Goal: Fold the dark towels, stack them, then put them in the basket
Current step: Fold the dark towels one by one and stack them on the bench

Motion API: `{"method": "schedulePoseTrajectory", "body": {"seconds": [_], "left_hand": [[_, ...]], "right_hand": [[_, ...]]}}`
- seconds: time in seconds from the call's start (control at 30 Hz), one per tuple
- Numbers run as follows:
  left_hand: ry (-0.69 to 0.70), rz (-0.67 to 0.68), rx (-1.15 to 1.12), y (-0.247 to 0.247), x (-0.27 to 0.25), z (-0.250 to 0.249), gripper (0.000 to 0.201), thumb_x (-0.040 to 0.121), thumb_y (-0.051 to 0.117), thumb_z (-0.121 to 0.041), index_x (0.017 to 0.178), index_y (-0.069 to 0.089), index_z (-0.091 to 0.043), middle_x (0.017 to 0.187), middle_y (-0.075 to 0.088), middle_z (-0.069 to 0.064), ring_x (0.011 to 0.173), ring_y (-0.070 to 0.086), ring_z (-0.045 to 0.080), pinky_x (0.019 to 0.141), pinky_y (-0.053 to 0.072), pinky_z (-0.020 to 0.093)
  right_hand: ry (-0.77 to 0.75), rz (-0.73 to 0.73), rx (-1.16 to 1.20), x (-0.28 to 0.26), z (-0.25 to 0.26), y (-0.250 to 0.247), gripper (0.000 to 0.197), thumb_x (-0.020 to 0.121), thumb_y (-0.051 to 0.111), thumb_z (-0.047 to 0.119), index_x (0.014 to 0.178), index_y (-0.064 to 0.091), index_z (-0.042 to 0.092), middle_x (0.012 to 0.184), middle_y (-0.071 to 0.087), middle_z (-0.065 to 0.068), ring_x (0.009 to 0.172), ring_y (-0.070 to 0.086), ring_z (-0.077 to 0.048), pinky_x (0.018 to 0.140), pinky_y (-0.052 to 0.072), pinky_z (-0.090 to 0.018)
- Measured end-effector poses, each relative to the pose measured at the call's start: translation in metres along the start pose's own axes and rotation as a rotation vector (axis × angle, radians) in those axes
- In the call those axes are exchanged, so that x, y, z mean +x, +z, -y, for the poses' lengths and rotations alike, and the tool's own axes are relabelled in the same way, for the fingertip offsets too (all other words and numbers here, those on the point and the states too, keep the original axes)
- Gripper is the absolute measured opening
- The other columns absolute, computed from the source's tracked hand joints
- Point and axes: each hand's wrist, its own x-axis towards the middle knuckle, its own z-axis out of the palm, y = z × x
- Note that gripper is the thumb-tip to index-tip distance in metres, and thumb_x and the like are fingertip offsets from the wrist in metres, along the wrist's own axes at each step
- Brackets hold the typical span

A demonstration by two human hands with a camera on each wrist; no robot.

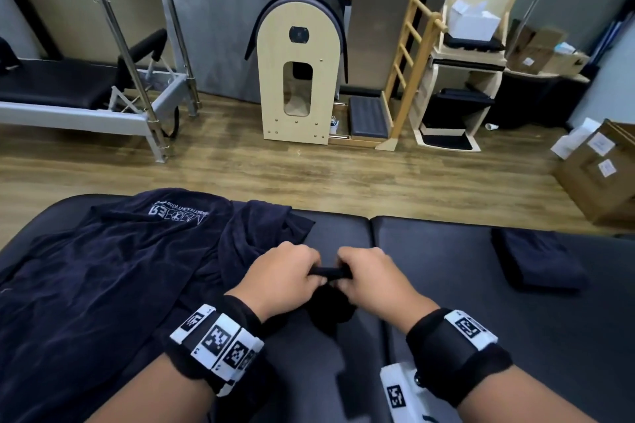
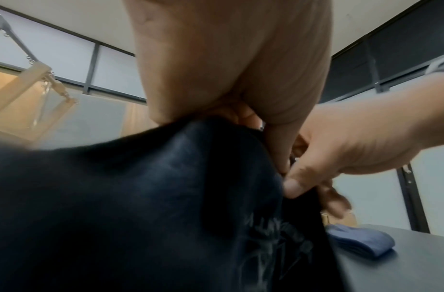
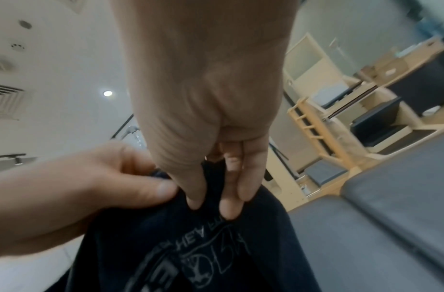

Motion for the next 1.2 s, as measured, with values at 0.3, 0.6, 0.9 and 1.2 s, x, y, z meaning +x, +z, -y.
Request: {"method": "schedulePoseTrajectory", "body": {"seconds": [0.3, 0.6, 0.9, 1.2], "left_hand": [[-0.007, 0.018, -0.099, -0.029, 0.007, 0.019, 0.008, 0.09, 0.068, -0.022, 0.09, 0.072, -0.029, 0.082, 0.067, -0.014, 0.083, 0.062, 0.005, 0.076, 0.054, 0.031], [-0.141, 0.114, -0.016, -0.031, 0.015, -0.018, 0.01, 0.097, 0.05, -0.016, 0.091, 0.058, -0.016, 0.079, 0.068, 0.008, 0.059, 0.069, 0.027, 0.053, 0.057, 0.038], [-0.073, 0.209, -0.044, -0.006, 0.035, -0.095, 0.023, 0.093, 0.056, -0.005, 0.077, 0.064, -0.018, 0.064, 0.067, 0.008, 0.049, 0.069, 0.02, 0.047, 0.054, 0.028], [-0.218, 0.195, 0.1, 0.008, 0.049, -0.125, 0.022, 0.087, 0.064, -0.01, 0.067, 0.061, -0.02, 0.071, 0.067, 0.003, 0.057, 0.066, 0.021, 0.053, 0.048, 0.028]], "right_hand": [[0.179, 0.004, -0.067, -0.019, -0.055, -0.038, 0.018, 0.083, 0.064, 0.024, 0.086, 0.046, 0.023, 0.086, 0.063, -0.003, 0.083, 0.061, -0.031, 0.07, 0.055, -0.04], [0.236, -0.05, -0.026, -0.05, -0.112, -0.074, 0.038, 0.079, 0.081, 0.033, 0.067, 0.047, 0.024, 0.07, 0.057, 0.008, 0.071, 0.055, -0.014, 0.053, 0.037, -0.024], [0.308, 0.072, -0.21, -0.107, -0.208, -0.121, 0.037, 0.083, 0.074, 0.025, 0.057, 0.049, 0.033, 0.067, 0.056, 0.01, 0.067, 0.057, -0.008, 0.059, 0.045, -0.02], [0.375, 0.112, -0.041, -0.126, -0.246, -0.104, 0.011, 0.084, 0.059, 0.007, 0.08, 0.066, 0.014, 0.076, 0.064, -0.004, 0.054, 0.068, -0.023, 0.053, 0.058, -0.037]]}}
